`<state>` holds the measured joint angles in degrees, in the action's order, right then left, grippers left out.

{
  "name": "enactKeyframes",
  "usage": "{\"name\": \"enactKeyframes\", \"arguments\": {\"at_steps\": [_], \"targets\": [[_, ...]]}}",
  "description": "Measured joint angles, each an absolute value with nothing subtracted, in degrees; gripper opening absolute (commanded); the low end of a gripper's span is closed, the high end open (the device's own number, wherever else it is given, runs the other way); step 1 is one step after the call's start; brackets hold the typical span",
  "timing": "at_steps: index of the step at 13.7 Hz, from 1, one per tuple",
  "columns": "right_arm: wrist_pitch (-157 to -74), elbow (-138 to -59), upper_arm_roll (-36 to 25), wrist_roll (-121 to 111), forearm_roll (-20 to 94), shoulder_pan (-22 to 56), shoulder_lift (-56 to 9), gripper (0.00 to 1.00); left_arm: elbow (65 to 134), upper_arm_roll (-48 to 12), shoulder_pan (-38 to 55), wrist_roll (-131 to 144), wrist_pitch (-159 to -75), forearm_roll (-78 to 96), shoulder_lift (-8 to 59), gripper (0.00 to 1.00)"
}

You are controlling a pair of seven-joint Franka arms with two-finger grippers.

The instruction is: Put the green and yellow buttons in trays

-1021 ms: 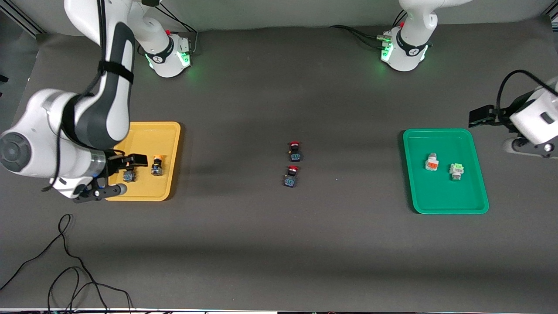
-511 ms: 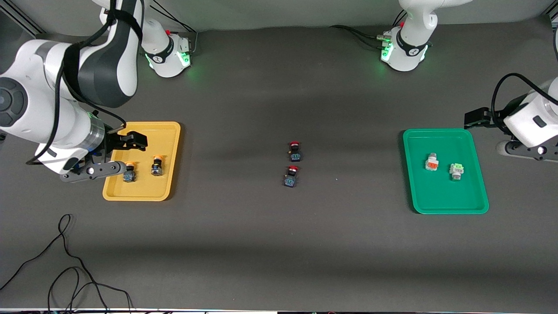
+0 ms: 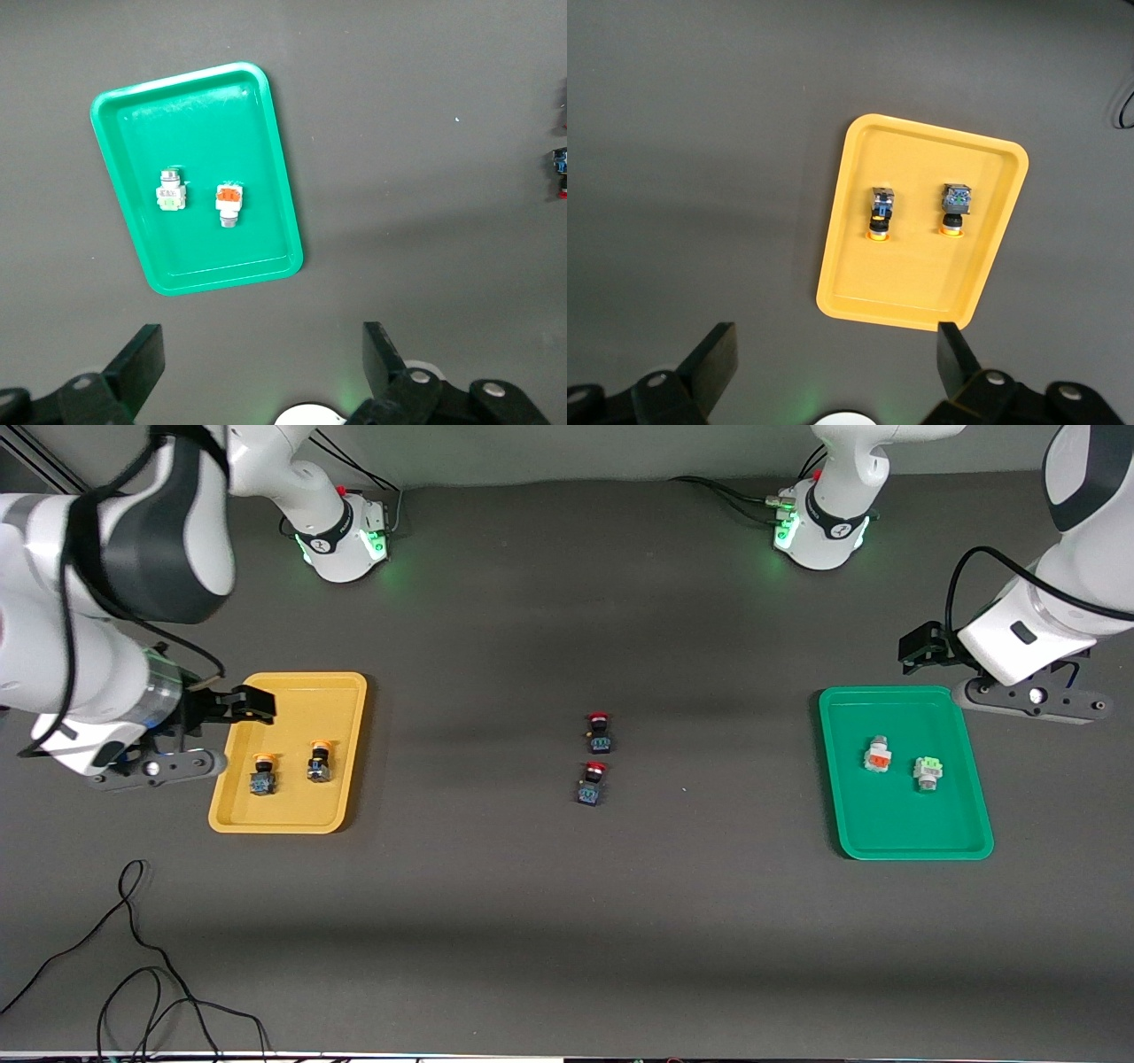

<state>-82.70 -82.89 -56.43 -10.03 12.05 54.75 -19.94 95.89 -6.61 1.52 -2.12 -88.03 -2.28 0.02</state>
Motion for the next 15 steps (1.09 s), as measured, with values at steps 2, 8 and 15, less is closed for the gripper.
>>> {"name": "enactKeyframes", "arguments": {"at_steps": [2, 8, 15], "targets": [[-82.7, -82.8, -44.5, -9.2, 8.1, 44.1, -15.7, 1.0, 96.4, -6.2, 1.5, -2.1, -88.4, -2.3, -0.2, 1.0], [-85.5, -85.7, -20.7, -9.0, 5.5, 18.0, -8.9, 1.0, 97.0, -6.0, 1.5, -2.1, -88.5, -2.3, -0.2, 1.0], [-88.0, -91.7, -4.7, -8.8, 1.9, 1.5, -2.5, 1.0, 97.0, -5.8, 1.5, -2.1, -88.3, -2.3, 0.0, 1.0]]}}
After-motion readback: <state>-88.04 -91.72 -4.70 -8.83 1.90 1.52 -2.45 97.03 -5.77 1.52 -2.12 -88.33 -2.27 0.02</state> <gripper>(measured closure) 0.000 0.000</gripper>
